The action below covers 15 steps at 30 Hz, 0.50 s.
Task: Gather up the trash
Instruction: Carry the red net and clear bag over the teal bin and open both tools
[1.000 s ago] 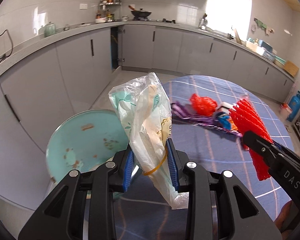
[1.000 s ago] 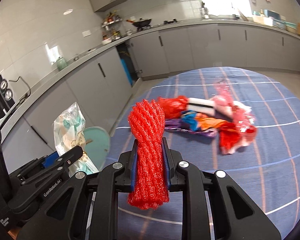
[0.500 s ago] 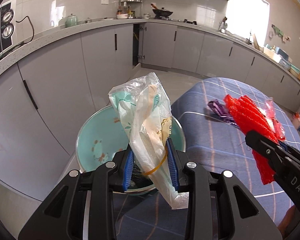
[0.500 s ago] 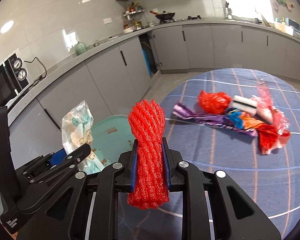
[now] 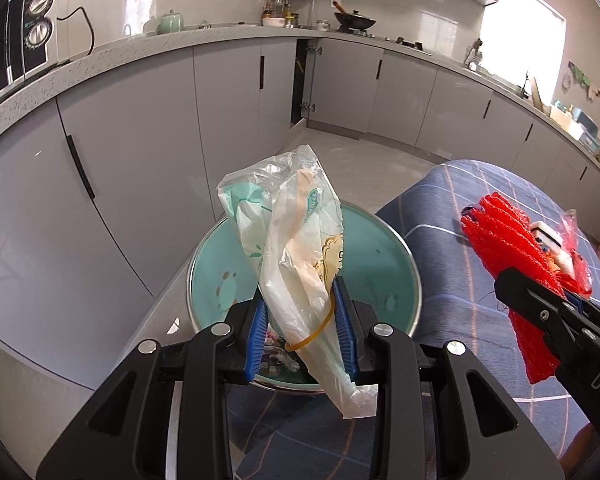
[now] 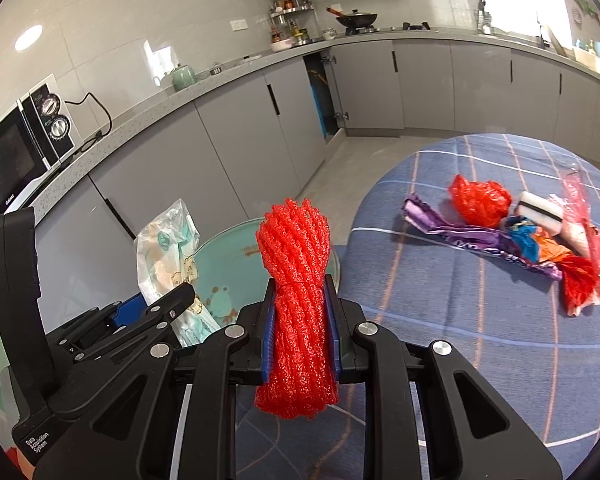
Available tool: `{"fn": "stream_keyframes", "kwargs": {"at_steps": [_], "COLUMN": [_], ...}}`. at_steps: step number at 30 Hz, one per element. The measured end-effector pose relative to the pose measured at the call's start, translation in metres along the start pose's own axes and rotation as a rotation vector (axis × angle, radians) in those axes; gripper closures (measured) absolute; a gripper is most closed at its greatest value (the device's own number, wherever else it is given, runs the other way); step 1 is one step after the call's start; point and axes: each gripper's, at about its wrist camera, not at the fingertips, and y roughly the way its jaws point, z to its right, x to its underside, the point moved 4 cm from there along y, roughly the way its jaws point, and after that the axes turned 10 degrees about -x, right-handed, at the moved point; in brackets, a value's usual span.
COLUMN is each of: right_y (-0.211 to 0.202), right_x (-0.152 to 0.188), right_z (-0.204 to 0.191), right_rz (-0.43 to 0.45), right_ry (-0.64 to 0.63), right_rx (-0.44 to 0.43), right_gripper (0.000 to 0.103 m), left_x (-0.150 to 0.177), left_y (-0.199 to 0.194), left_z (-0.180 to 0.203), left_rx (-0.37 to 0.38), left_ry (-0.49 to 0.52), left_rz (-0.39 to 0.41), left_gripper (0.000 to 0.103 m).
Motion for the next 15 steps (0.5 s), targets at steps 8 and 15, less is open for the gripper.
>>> {"fn": "stream_keyframes", "kwargs": {"at_steps": [8, 15], "right_y": [0.024, 0.045], "right_x": [-0.005, -0.006], "right_z": [-0.008, -0.007], "right_rz": [-0.027, -0.055], "right_ry": [-0.004, 0.009], "right_rx": [-0.014, -0.022], "right_gripper": [0.081, 0.081], "left_x": [0.001, 0.001], "left_y": [0.017, 0.034], "left_z": [-0.012, -0.015], "left_rx": [-0.018, -0.026], "left_ry": [-0.019, -0.021], "left_rz": [-0.030, -0.058], "left_gripper": [0.072, 0.072]}}
